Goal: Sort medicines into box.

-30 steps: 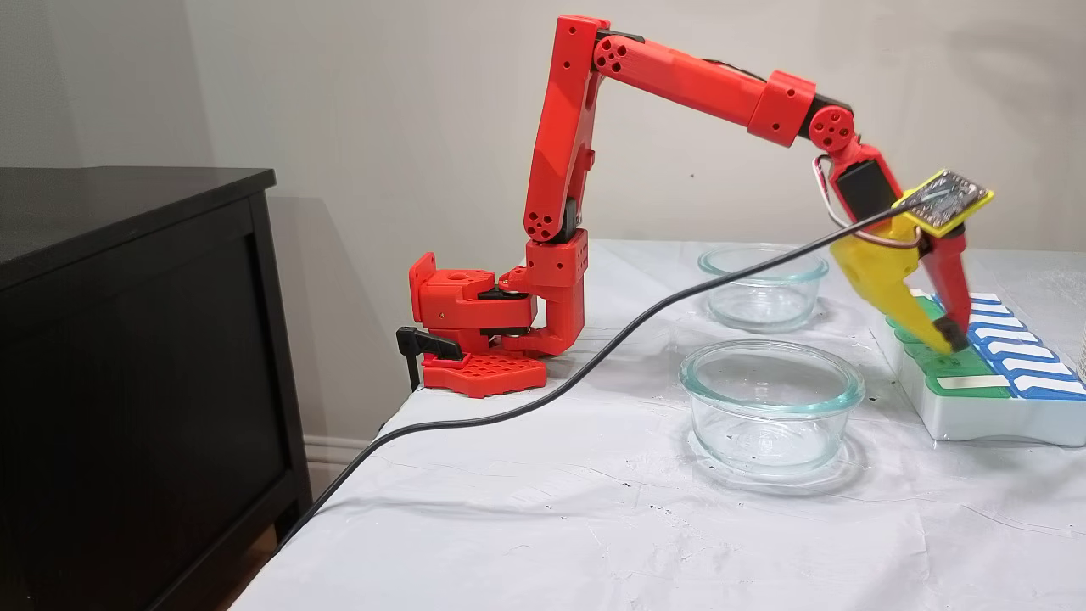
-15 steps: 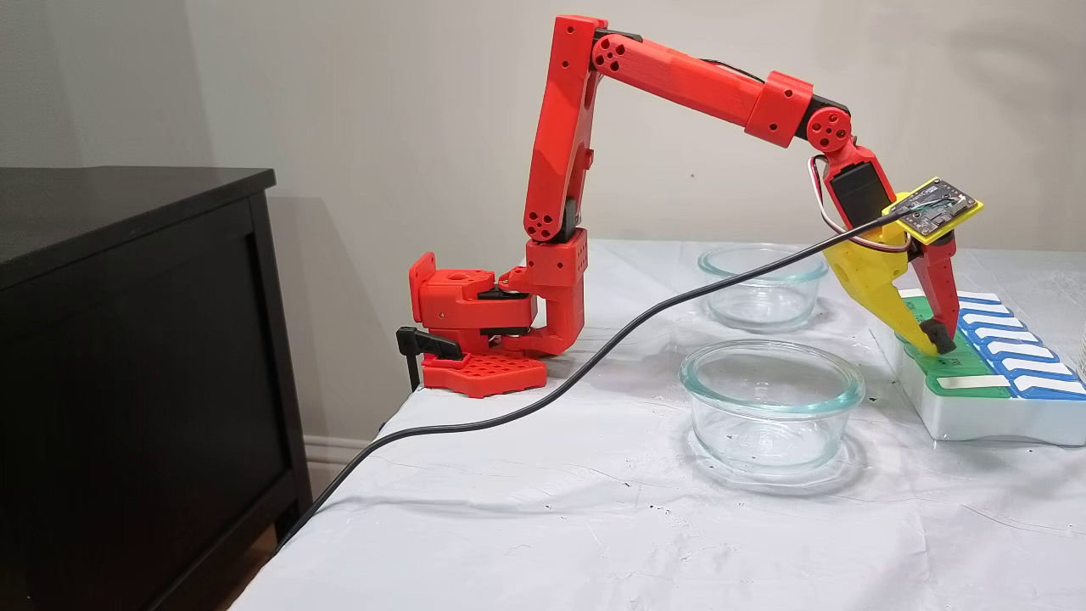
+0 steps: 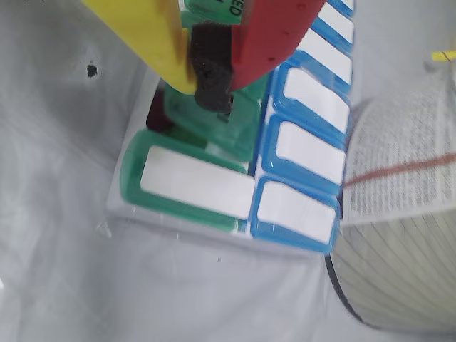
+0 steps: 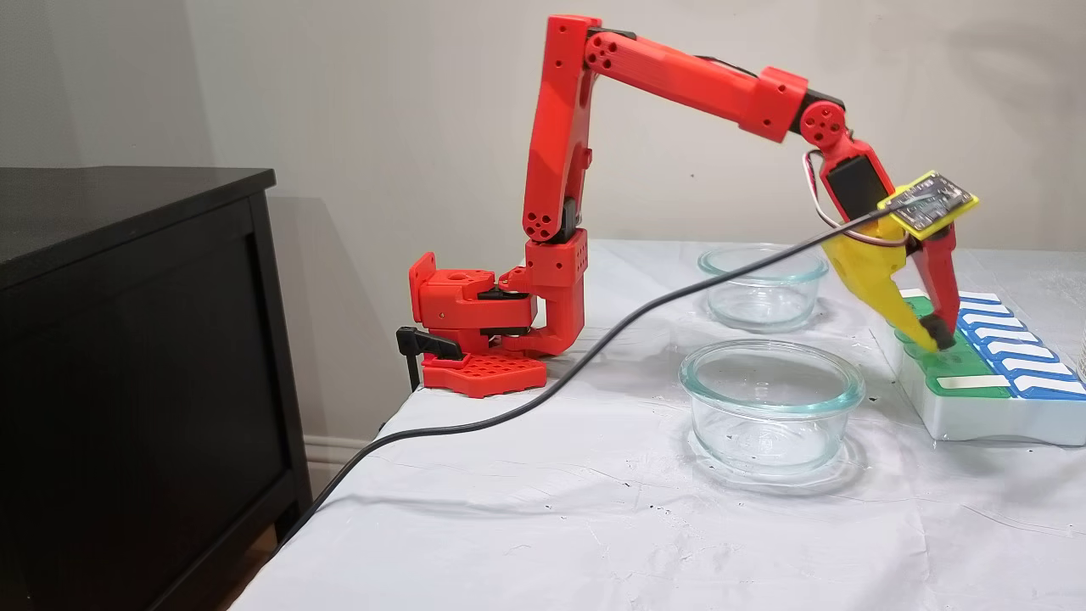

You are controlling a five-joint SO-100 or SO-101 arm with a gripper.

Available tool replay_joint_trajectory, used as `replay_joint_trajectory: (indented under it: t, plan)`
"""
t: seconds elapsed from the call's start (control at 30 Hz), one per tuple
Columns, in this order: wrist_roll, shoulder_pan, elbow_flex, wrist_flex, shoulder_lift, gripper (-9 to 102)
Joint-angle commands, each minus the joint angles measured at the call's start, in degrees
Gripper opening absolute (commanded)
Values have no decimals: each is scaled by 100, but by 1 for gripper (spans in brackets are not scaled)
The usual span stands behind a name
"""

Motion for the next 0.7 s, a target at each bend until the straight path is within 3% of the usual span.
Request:
replay_joint_trajectory:
  t: [0.0,0.17,0.37,0.67]
  plan:
    - [167,-176,202,-396,1767,0]
    - [202,-237,738,-369,2496,0]
    - [97,-220,1916,-1292,3041,0]
    - [202,-18,1881,-2294,2347,0]
